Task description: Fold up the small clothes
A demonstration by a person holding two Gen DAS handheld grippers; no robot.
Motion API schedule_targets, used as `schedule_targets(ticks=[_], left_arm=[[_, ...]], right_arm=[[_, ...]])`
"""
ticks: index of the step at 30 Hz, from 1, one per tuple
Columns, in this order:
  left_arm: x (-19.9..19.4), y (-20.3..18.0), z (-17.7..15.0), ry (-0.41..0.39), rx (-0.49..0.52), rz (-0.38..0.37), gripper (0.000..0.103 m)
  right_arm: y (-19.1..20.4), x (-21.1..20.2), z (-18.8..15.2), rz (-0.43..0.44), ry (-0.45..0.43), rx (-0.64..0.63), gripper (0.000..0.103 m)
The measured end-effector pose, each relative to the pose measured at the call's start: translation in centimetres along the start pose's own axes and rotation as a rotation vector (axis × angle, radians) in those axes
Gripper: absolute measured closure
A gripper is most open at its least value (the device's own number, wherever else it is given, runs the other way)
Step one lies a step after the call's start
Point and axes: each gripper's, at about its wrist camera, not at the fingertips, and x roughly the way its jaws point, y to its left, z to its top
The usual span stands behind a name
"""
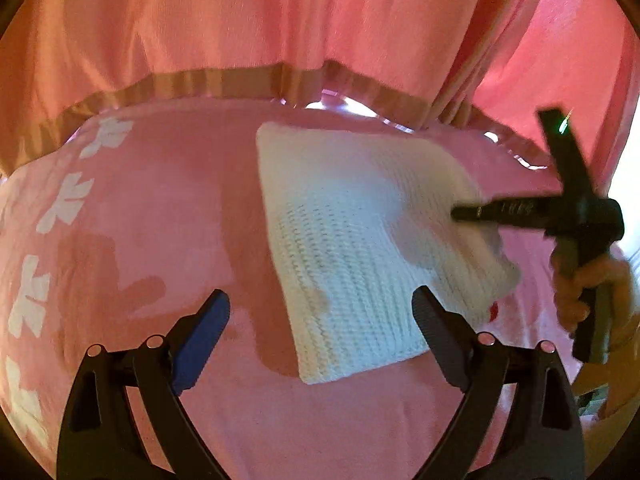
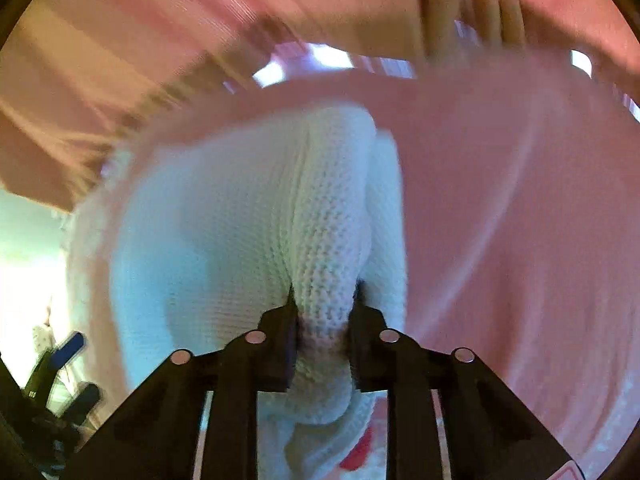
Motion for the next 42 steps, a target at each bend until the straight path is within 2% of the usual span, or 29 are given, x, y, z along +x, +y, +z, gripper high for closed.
schedule_targets(ticks=[2, 5, 8, 13, 14, 15, 17, 19, 20, 23, 25, 27, 29, 31, 32, 34, 36, 40, 41, 42], left_arm=[[0.3, 0.0, -0.1, 0.009, -0.006, 0.012, 0.013], [0.2, -0.1, -0.1, 0.011, -0.015, -0.004, 0.013], [0.7, -0.3, -0.5, 0.044, -0.002, -0.025, 0.013], [2.4, -1.1, -1.9, 0.139, 0.01, -0.069, 0.014], [2.9, -1.2, -2.2, 0.151, 0.014, -0.066, 0.023], [3.4, -1.3, -2.4, 0.171, 0.023, -0.059, 0.045], [4.6, -0.9, -3.0, 0.217, 0.026, -0.045, 0.06], [4.3, 0.0, -3.1, 0.209, -0.007, -0.053, 0.069], [4.0, 0.2, -3.1, 0.208, -0.01, -0.058, 0.07], [3.5, 0.8, -3.0, 0.181, -0.004, -0.027, 0.07], [4.3, 0.8, -3.3, 0.214, -0.002, -0.02, 0.07], [4.5, 0.3, -3.6, 0.224, 0.021, -0.001, 0.068], [3.2, -0.3, -3.3, 0.187, 0.062, 0.009, 0.068], [0.4, -1.1, -2.2, 0.087, 0.095, 0.004, 0.057], [-0.2, -1.2, -1.8, 0.06, 0.095, -0.001, 0.043], [-1.9, -1.6, -0.6, -0.018, 0.09, -0.018, 0.032], [-2.3, -2.1, 0.5, -0.057, 0.103, -0.003, 0.032], [-1.2, -2.4, 2.0, -0.077, 0.109, 0.04, 0.032], [-0.8, -2.2, 2.2, -0.078, 0.108, 0.053, 0.032], [-0.4, -2.1, 2.3, -0.069, 0.105, 0.068, 0.032]], right_arm=[[-0.5, -1.2, -0.1, 0.048, -0.024, 0.03, 0.073], [-0.3, -5.3, -1.6, 0.097, -0.102, 0.002, 0.07], [0.0, -6.5, -3.4, 0.119, -0.09, -0.009, 0.059], [0.1, -4.9, -7.0, 0.147, -0.021, -0.021, 0.056], [0.2, -4.5, -7.3, 0.136, -0.021, -0.028, 0.067], [0.4, -4.1, -7.6, 0.113, -0.024, -0.047, 0.093], [0.5, -4.1, -7.7, 0.101, -0.026, -0.063, 0.093], [0.9, -6.0, -8.0, 0.097, -0.066, -0.104, 0.094], [1.1, -7.1, -8.1, 0.097, -0.087, -0.119, 0.094], [0.1, -8.2, -8.9, 0.095, -0.092, -0.11, 0.094], [-0.2, -4.7, -9.7, -0.01, 0.016, -0.138, 0.094], [-0.2, -1.7, -10.3, -0.072, 0.1, -0.166, 0.085], [0.0, -3.0, -9.9, -0.061, 0.07, -0.168, 0.083], [-0.1, -6.2, -9.2, -0.012, -0.02, -0.151, 0.078], [0.0, -7.6, -8.8, 0.004, -0.058, -0.148, 0.072], [0.1, -9.9, -7.5, 0.034, -0.145, -0.133, 0.063], [0.4, -10.5, -5.8, 0.042, -0.189, -0.114, 0.051], [1.0, -8.1, -2.6, 0.046, -0.178, -0.086, 0.055], [1.1, -7.2, -2.0, 0.042, -0.162, -0.086, 0.061], [1.0, -5.6, -1.7, 0.039, -0.123, -0.08, 0.076]])
